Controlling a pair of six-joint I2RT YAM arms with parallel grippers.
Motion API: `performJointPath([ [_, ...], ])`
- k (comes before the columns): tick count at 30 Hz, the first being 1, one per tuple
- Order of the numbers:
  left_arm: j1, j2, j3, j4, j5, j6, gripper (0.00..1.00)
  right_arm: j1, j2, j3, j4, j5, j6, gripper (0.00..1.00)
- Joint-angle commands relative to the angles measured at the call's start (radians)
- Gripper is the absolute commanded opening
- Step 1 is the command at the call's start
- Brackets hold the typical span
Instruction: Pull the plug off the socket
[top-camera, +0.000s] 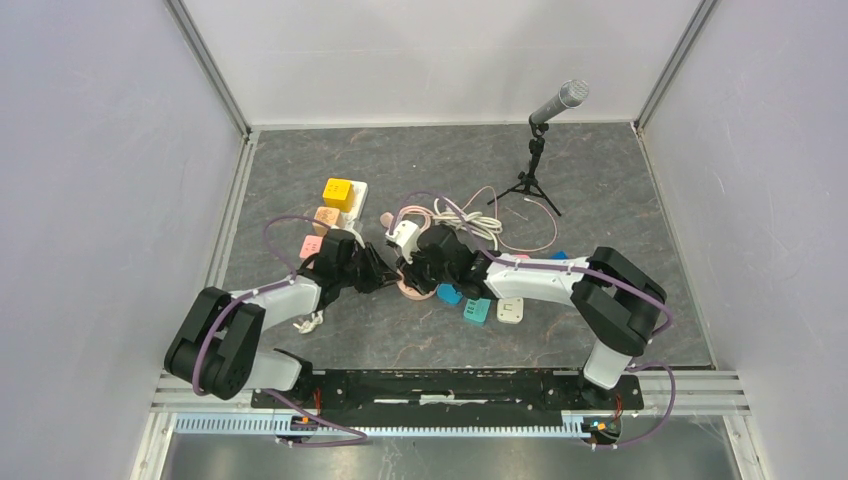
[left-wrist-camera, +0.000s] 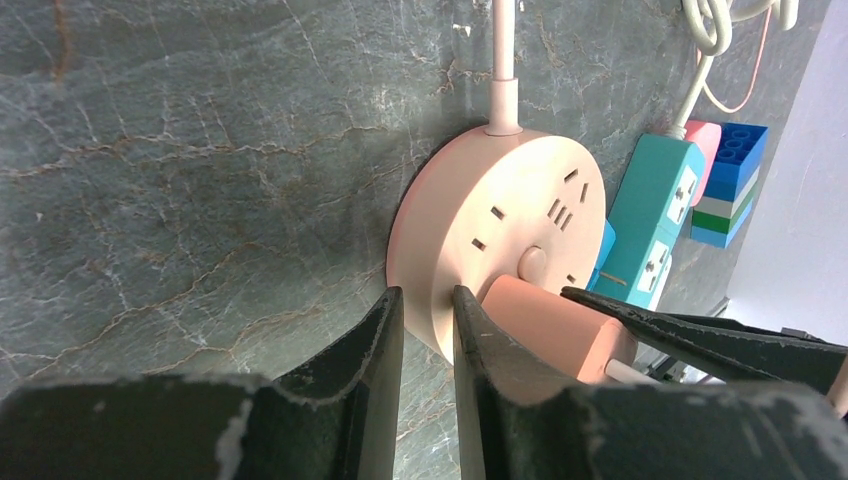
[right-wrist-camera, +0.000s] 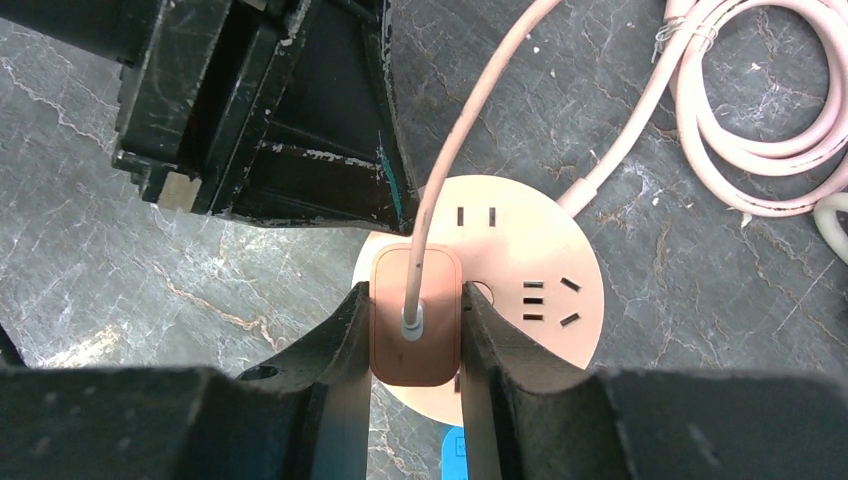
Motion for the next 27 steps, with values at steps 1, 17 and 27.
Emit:
performJointPath([
  [1,-0.003,0.056,-0.039,-0.197,-0.045,0.04,0.29,-0.029,-0.058,0.033,0.146,-0.001,0.061,0.0],
  [17,-0.003,0.101,-0.033,-0.176,-0.012,0.045,0.27,0.007,-0.05,0.03,0.164,-0.019,0.007,0.0],
  [27,-0.002,0.091,-0.042,-0.194,-0.037,0.048,0.26,0.018,-0.021,0.046,0.205,-0.077,0.091,0.0],
])
